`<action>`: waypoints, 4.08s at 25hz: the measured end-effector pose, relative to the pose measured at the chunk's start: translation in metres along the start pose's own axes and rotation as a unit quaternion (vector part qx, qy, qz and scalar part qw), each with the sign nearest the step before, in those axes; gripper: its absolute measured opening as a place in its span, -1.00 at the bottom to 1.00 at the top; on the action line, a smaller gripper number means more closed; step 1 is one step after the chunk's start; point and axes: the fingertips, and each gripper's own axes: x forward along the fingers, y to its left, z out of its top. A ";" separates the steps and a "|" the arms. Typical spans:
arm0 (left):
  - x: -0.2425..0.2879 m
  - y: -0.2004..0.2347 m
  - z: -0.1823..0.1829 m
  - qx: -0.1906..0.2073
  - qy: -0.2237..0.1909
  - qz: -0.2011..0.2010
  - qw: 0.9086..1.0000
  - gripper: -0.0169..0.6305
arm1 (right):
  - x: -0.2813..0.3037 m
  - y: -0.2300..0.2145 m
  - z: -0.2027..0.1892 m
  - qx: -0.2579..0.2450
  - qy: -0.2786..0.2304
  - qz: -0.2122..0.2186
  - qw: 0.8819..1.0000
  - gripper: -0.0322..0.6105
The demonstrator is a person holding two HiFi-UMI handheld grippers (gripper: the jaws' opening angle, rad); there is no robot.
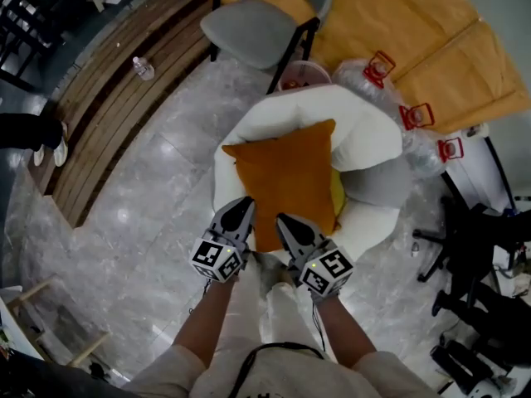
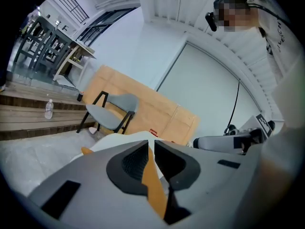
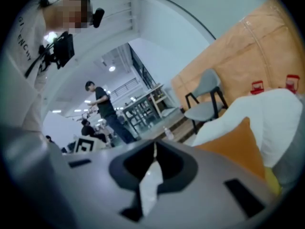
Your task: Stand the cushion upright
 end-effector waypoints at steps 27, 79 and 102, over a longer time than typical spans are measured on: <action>0.092 0.185 -0.076 -0.204 0.021 0.140 0.969 -0.11 | 0.055 -0.075 -0.053 0.008 0.009 -0.089 0.996 -0.84; 0.021 0.087 -0.072 -0.232 -0.042 0.042 0.971 -0.67 | -0.080 -0.139 -0.027 -0.007 -0.064 -0.212 0.975 -0.84; -0.074 0.001 -0.085 -0.161 -0.132 0.039 0.977 -0.67 | -0.159 -0.184 0.000 0.028 -0.090 -0.166 0.982 -0.40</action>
